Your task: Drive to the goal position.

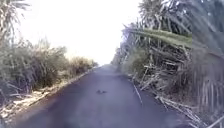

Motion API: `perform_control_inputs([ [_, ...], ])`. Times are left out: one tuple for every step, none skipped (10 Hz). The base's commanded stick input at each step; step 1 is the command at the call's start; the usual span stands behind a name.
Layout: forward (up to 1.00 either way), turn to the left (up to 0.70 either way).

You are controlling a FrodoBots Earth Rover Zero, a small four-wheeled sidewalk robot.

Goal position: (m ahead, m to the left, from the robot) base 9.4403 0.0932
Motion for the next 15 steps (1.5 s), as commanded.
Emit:
perform_control_inputs([
  [0.70,0.00],
  [0.70,0.00],
  [0.70,0.00],
  [0.70,0.00],
  [0.85,0.00],
  [0.85,0.00],
  [0.85,0.00],
  [0.85,0.00],
  [0.85,0.00],
  [0.85,0.00],
  [0.85,0.00],
  [0.85,0.00],
  [0.85,0.00],
  [0.85,0.00],
  [0.85,0.00],
])
